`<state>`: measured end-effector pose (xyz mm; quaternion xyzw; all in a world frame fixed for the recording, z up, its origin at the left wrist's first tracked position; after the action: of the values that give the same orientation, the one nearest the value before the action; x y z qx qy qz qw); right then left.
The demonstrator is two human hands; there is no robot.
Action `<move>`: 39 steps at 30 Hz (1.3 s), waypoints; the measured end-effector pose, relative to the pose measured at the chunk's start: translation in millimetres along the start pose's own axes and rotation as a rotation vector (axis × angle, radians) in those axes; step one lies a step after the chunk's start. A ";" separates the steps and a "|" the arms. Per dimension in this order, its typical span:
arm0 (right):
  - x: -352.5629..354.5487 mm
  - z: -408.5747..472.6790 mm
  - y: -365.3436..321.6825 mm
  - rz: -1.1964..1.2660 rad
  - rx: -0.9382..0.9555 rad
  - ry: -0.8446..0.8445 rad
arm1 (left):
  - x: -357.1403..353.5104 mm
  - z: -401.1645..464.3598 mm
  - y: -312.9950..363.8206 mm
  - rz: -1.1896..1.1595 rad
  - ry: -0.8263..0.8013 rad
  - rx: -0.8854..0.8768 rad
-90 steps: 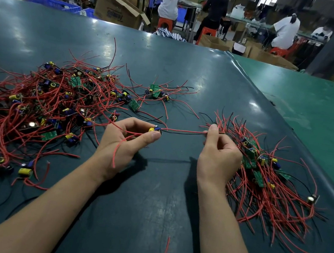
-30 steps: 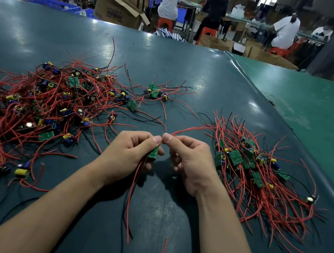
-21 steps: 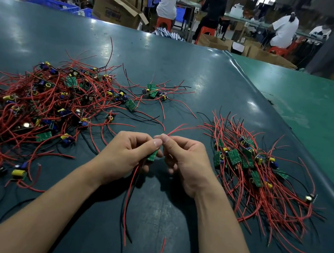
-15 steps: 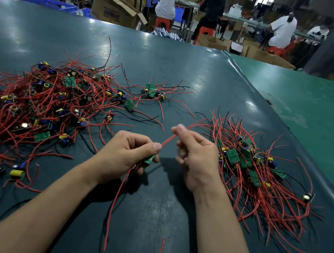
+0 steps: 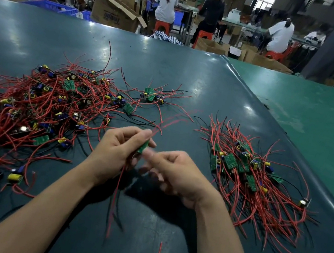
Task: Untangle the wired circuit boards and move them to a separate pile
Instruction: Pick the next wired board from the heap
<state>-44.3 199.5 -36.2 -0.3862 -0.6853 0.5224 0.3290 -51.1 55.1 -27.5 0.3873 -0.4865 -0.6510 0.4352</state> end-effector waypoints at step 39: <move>42.0 -2.7 4.7 0.656 0.327 0.867 | 25.5 6.3 -7.5 -0.101 0.219 -0.009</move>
<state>-61.5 238.2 -38.1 -0.7021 -0.2419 0.4901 0.4565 -66.5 34.0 -35.4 0.4782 -0.4132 -0.6280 0.4542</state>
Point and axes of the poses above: each hand's wrist, its own z-axis towards the middle knuckle, its own x-axis out of the back of the hand, y = z × x, the point moved 3 cm from there along z, towards the middle knuckle, and after that the axes turned 9 degrees about -y, right-handed, at the moved point
